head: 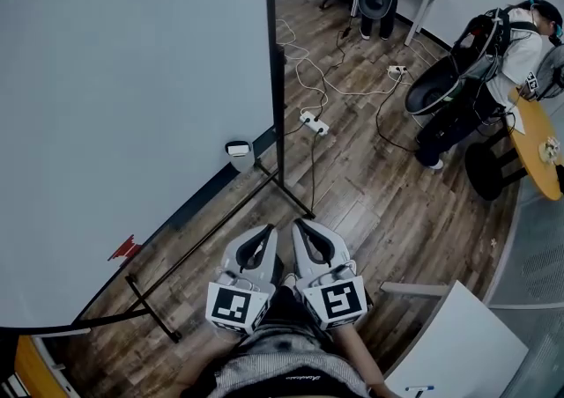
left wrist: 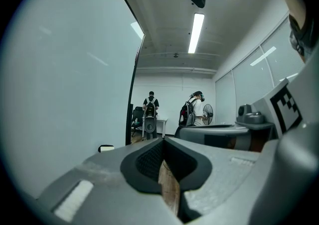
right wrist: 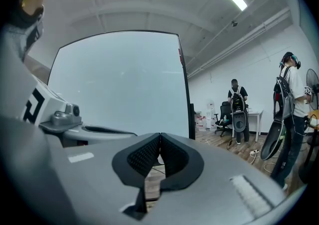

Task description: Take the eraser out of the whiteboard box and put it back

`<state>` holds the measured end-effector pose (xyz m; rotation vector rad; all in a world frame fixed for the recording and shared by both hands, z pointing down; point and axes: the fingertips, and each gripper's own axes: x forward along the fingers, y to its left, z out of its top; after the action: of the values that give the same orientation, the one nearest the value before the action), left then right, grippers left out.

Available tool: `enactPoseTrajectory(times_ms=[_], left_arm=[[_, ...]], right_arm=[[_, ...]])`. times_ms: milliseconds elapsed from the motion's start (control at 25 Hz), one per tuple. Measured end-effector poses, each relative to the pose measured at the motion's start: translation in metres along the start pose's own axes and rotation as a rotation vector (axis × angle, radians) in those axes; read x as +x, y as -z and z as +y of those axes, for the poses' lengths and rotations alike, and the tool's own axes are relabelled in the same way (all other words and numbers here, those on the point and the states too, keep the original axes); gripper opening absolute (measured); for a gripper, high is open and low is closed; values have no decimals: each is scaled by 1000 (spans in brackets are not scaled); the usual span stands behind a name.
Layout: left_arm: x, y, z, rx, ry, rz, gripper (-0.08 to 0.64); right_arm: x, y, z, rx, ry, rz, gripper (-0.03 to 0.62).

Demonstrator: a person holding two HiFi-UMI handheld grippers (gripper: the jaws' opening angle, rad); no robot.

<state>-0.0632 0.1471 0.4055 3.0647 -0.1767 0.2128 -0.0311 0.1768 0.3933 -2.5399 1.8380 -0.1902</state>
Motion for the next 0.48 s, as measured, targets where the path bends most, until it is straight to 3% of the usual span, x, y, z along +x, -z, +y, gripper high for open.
enactPoseTrajectory(times_ms=[200,480], left_arm=[[33,-2,44,-22,11,0,0],[69,-15,75,-37,-23,-21,0]], right_arm=[[53,0,-21,12,50,33,2],[98,-10,-37,-27,-11,9,2]])
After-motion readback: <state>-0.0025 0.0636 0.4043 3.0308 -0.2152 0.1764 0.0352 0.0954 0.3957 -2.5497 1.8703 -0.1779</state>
